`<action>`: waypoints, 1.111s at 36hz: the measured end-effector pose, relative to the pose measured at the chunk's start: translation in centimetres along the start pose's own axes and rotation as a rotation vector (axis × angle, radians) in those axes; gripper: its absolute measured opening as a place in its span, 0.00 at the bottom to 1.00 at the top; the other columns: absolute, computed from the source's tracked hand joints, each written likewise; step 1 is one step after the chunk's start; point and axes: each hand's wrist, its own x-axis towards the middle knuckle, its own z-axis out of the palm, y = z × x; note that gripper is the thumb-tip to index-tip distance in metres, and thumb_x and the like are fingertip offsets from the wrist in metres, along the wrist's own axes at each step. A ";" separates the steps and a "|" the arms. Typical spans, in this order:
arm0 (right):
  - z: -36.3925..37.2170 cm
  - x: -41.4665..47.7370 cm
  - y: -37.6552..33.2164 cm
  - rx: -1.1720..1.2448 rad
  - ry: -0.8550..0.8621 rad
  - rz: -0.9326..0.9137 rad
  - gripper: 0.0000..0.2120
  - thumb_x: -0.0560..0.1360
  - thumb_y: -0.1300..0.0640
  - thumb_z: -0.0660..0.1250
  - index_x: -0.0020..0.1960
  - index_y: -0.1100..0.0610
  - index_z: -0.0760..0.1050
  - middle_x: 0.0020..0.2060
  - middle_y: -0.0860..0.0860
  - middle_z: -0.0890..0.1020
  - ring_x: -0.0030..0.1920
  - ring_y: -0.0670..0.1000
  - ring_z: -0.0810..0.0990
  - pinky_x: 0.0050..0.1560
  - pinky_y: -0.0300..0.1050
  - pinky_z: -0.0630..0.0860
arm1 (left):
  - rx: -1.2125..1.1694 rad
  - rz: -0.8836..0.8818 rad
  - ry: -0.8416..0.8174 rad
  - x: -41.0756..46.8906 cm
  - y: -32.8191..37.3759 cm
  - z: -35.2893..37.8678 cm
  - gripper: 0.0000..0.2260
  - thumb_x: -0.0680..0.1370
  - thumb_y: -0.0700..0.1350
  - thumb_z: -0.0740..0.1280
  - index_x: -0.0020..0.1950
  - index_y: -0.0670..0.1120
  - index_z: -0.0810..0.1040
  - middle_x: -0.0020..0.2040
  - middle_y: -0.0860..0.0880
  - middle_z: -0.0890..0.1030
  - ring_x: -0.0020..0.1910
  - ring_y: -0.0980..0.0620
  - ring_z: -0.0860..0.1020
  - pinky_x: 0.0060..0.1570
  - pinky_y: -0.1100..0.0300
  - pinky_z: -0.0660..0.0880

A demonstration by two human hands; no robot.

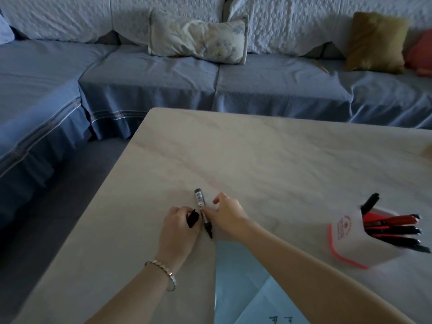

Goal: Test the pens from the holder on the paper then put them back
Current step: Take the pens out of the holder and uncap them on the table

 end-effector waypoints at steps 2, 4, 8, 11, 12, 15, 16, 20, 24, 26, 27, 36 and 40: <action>-0.3 -0.4 0.4 -0.047 -0.007 -0.029 0.22 0.75 0.44 0.62 0.62 0.59 0.69 0.55 0.59 0.79 0.56 0.60 0.77 0.52 0.47 0.73 | 0.047 -0.002 -0.011 0.0 0.2 -0.3 0.07 0.73 0.46 0.68 0.46 0.43 0.78 0.42 0.48 0.72 0.45 0.45 0.75 0.39 0.59 0.64; -1.0 -1.1 0.8 -0.100 -0.008 -0.063 0.20 0.76 0.45 0.60 0.61 0.58 0.69 0.54 0.59 0.79 0.55 0.59 0.77 0.51 0.47 0.73 | 0.104 0.001 -0.005 0.0 0.4 -0.7 0.10 0.73 0.47 0.68 0.49 0.42 0.77 0.44 0.46 0.73 0.48 0.42 0.75 0.42 0.58 0.68; -3.6 -3.4 2.1 -0.224 0.003 -0.134 0.15 0.76 0.48 0.59 0.59 0.55 0.72 0.55 0.56 0.80 0.55 0.58 0.78 0.50 0.46 0.73 | 0.217 0.042 0.028 -0.5 1.6 -1.4 0.13 0.73 0.45 0.64 0.54 0.39 0.76 0.50 0.37 0.76 0.53 0.37 0.73 0.53 0.50 0.70; -6.8 -5.8 3.1 -0.285 0.037 -0.177 0.12 0.76 0.49 0.59 0.54 0.52 0.74 0.52 0.54 0.81 0.52 0.57 0.78 0.47 0.45 0.73 | 0.207 0.072 -0.011 -1.2 4.2 -1.4 0.10 0.75 0.40 0.61 0.56 0.41 0.75 0.54 0.38 0.75 0.55 0.38 0.73 0.54 0.50 0.70; -8.1 -6.6 3.4 -0.298 0.062 -0.191 0.11 0.75 0.49 0.59 0.52 0.51 0.75 0.51 0.52 0.81 0.51 0.56 0.79 0.46 0.44 0.73 | 0.191 0.083 -0.034 -1.3 5.0 -1.2 0.11 0.75 0.39 0.60 0.56 0.42 0.75 0.55 0.40 0.75 0.55 0.39 0.73 0.55 0.51 0.70; -13.2 -9.7 5.1 -0.281 0.198 -0.202 0.08 0.74 0.50 0.62 0.48 0.50 0.77 0.44 0.48 0.81 0.46 0.53 0.79 0.45 0.44 0.74 | 0.198 0.138 -0.126 -1.8 7.9 -0.1 0.12 0.75 0.38 0.60 0.57 0.44 0.76 0.57 0.43 0.78 0.57 0.44 0.75 0.54 0.56 0.70; -15.1 -10.9 5.9 -0.272 0.263 -0.203 0.07 0.73 0.51 0.63 0.47 0.50 0.77 0.41 0.47 0.80 0.44 0.52 0.79 0.45 0.44 0.75 | 0.221 0.155 -0.162 -2.2 9.1 0.3 0.12 0.76 0.39 0.60 0.57 0.45 0.76 0.55 0.45 0.79 0.57 0.45 0.76 0.54 0.57 0.70; -22.0 -14.7 9.9 -0.331 0.489 -0.120 0.05 0.73 0.53 0.65 0.47 0.51 0.77 0.42 0.48 0.79 0.42 0.51 0.76 0.44 0.47 0.76 | 0.222 0.167 -0.294 -3.6 12.8 1.8 0.08 0.76 0.44 0.62 0.52 0.48 0.78 0.47 0.51 0.80 0.53 0.49 0.77 0.52 0.60 0.71; -24.7 -16.2 14.5 -0.397 0.468 0.103 0.08 0.74 0.50 0.65 0.50 0.52 0.77 0.43 0.49 0.78 0.41 0.50 0.75 0.38 0.42 0.70 | 0.225 0.208 -0.385 -4.6 14.6 2.8 0.06 0.75 0.43 0.61 0.48 0.50 0.76 0.44 0.51 0.77 0.50 0.48 0.77 0.50 0.59 0.72; -24.4 -15.9 16.5 -0.358 0.436 0.191 0.11 0.74 0.48 0.65 0.53 0.53 0.75 0.44 0.50 0.78 0.41 0.50 0.75 0.37 0.42 0.69 | 0.229 0.229 -0.428 -5.1 15.2 3.1 0.05 0.76 0.43 0.60 0.46 0.50 0.75 0.46 0.48 0.79 0.50 0.48 0.77 0.50 0.59 0.71; -24.0 -15.6 17.4 -0.331 0.422 0.205 0.12 0.74 0.48 0.64 0.55 0.53 0.74 0.44 0.50 0.77 0.41 0.51 0.75 0.37 0.42 0.69 | 0.227 0.240 -0.434 -5.4 15.4 3.2 0.04 0.76 0.44 0.60 0.44 0.50 0.74 0.46 0.48 0.80 0.50 0.48 0.77 0.50 0.59 0.72; -22.3 -13.8 18.5 -0.276 0.517 0.199 0.05 0.73 0.52 0.67 0.45 0.52 0.79 0.47 0.52 0.77 0.43 0.52 0.74 0.37 0.43 0.68 | 0.243 0.239 -0.412 -7.1 15.6 2.4 0.09 0.77 0.47 0.62 0.54 0.47 0.78 0.51 0.49 0.81 0.53 0.49 0.78 0.53 0.59 0.74; -22.8 -14.6 17.7 -0.223 0.585 0.179 0.03 0.72 0.56 0.67 0.41 0.53 0.79 0.43 0.51 0.76 0.42 0.53 0.74 0.35 0.43 0.65 | 0.234 0.253 -0.385 -7.0 15.6 1.9 0.09 0.78 0.48 0.62 0.52 0.46 0.79 0.49 0.48 0.81 0.52 0.48 0.78 0.52 0.58 0.74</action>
